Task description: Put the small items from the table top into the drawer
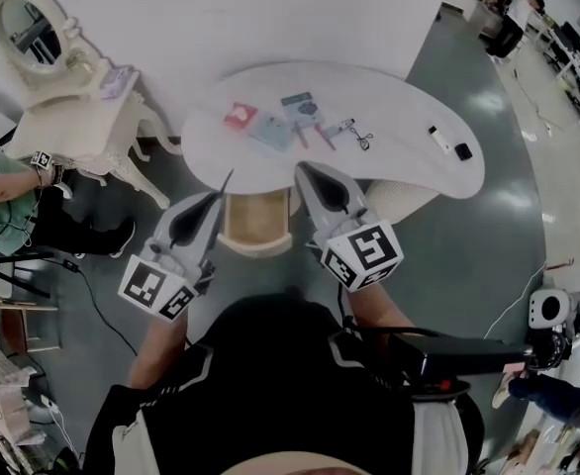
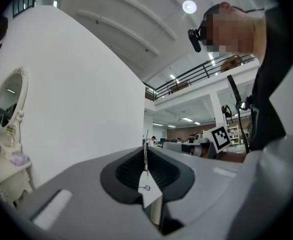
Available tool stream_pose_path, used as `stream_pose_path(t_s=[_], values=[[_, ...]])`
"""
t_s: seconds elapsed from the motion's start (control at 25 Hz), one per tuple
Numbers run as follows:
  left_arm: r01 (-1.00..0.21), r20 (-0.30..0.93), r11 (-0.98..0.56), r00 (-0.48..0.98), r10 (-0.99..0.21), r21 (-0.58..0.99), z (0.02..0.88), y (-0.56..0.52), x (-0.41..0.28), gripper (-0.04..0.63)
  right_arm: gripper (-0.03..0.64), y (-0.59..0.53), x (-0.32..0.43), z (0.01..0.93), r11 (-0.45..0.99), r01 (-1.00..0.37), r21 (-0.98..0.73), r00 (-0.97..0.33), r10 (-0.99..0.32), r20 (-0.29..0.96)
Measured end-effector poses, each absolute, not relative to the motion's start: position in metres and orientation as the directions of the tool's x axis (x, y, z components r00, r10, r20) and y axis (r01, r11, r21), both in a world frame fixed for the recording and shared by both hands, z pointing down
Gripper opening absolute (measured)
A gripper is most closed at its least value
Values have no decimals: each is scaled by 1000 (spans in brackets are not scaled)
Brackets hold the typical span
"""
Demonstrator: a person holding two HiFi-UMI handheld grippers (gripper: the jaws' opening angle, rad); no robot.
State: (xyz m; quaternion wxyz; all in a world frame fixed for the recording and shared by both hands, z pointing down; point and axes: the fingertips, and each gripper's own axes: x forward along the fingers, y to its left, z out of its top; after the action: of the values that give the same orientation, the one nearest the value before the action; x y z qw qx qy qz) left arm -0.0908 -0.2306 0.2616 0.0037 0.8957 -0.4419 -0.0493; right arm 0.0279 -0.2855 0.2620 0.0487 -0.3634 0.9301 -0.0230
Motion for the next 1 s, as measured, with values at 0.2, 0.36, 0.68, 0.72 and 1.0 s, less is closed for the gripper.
stream_pose_path(t_s=[0.2, 0.36, 0.68, 0.72, 1.0], values=[[-799, -58, -598, 595, -802, 66, 270, -242, -86, 18, 2, -304, 37, 270, 747, -660, -77, -746, -664, -48], [-785, -17, -618, 618, -786, 41, 279, -250, -88, 18, 3, -316, 37, 279, 731, -678, -71, -732, -681, -23], [-714, 28, -700, 700, -714, 7, 294, -269, -101, 18, 3, -329, 23, 282, 684, -728, -49, -684, -729, -4], [-710, 38, -704, 704, -710, 13, 298, -272, -105, 18, 5, -331, 23, 284, 669, -742, -40, -670, -743, 2], [-661, 105, -750, 748, -655, 25, 330, -291, -122, 18, 12, -336, 12, 299, 609, -792, -42, -610, -790, 58]])
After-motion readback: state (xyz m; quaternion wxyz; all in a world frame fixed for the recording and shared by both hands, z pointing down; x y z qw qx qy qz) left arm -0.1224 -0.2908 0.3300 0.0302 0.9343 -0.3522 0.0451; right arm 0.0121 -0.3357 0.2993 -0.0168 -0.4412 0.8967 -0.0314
